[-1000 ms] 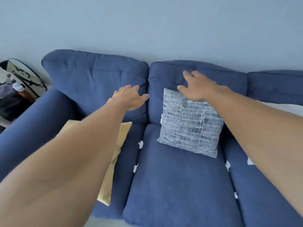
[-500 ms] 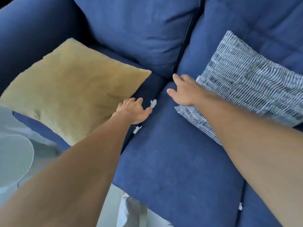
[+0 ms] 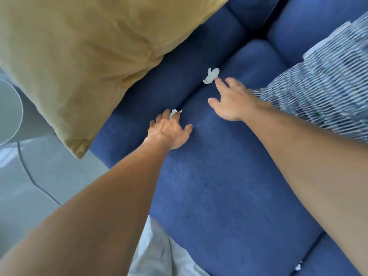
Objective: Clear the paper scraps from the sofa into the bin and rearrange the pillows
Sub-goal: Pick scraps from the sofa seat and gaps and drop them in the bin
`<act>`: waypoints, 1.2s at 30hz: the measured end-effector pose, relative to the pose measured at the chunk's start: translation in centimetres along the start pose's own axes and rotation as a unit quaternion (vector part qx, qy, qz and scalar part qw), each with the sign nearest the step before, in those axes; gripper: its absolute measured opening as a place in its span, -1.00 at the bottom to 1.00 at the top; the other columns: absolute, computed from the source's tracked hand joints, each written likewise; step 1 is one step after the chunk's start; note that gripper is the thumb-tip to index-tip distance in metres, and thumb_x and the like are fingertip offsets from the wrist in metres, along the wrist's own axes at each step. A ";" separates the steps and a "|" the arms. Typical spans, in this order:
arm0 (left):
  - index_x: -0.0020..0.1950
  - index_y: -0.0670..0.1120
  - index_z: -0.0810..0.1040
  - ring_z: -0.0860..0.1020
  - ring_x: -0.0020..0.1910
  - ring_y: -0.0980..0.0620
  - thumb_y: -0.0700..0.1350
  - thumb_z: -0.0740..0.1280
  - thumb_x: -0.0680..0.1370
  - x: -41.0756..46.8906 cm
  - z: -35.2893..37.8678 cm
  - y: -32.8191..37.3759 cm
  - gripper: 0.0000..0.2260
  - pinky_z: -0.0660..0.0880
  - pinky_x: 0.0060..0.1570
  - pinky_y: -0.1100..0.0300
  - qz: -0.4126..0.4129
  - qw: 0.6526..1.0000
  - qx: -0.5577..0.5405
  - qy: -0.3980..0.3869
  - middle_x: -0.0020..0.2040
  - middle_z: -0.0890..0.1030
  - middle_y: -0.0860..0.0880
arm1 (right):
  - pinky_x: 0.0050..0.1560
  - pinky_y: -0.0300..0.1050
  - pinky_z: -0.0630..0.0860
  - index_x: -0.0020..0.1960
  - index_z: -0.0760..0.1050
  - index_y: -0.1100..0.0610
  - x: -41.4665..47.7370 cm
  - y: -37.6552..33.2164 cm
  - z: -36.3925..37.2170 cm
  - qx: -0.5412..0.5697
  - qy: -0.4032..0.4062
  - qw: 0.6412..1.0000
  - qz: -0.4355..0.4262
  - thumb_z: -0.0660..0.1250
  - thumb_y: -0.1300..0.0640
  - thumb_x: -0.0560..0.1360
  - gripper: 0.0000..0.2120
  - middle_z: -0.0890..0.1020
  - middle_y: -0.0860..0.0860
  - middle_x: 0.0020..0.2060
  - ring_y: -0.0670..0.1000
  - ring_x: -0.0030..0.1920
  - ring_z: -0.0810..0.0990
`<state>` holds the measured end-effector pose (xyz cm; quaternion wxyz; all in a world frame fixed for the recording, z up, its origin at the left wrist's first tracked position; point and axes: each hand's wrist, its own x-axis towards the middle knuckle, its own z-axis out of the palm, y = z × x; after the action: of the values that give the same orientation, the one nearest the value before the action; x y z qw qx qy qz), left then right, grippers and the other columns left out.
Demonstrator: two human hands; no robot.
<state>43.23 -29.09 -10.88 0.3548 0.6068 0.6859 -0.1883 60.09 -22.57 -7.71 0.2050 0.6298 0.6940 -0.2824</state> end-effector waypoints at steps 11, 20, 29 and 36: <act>0.58 -0.15 0.08 0.22 0.45 -0.16 0.20 0.00 0.59 1.8 6.5 0.9 -0.35 0.16 0.46 0.02 -0.001 0.977 -0.079 0.196 0.50 0.22 -0.20 | 0.50 0.16 0.00 0.58 -0.07 0.12 8.7 -0.2 2.5 -0.057 0.069 0.995 -0.051 0.19 -0.13 0.56 -0.26 -0.05 0.17 0.55 0.19 0.54 -0.11; 0.43 -0.19 0.38 0.37 0.27 -0.12 0.22 -0.03 0.51 2.4 7.4 0.9 -0.33 0.22 0.38 0.00 -0.006 0.973 -0.064 0.222 0.26 0.41 -0.12 | 0.50 0.14 -0.22 0.57 -0.20 0.22 10.2 0.6 4.7 -0.144 0.020 0.988 -0.046 0.06 -0.28 0.54 -0.14 -0.14 0.19 0.55 0.15 0.55 -0.13; 0.42 -0.13 0.35 0.38 0.29 -0.12 0.32 -0.13 0.42 2.3 6.5 0.9 -0.24 0.26 0.32 0.03 -0.041 0.983 -0.043 0.176 0.32 0.40 -0.11 | 0.50 0.14 -0.08 0.50 0.21 0.13 11.4 1.4 1.9 -0.232 -0.025 0.964 -0.128 0.08 -0.44 0.43 -0.15 0.27 0.18 0.45 0.18 0.47 0.20; 0.31 -0.12 0.41 0.39 0.21 -0.10 0.39 -0.10 0.45 2.9 5.5 1.2 -0.26 0.24 0.28 0.07 -0.053 0.991 -0.008 0.125 0.22 0.41 -0.09 | 0.37 0.06 0.24 0.46 0.27 0.12 11.7 1.5 1.4 -0.258 -0.052 0.956 -0.133 0.10 -0.46 0.41 -0.15 0.36 0.15 0.40 0.19 0.39 0.33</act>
<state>45.76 -30.66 -16.44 0.2607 0.5857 0.7573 -0.1240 60.06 -14.52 -16.52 0.3567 0.4420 0.8091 -0.1508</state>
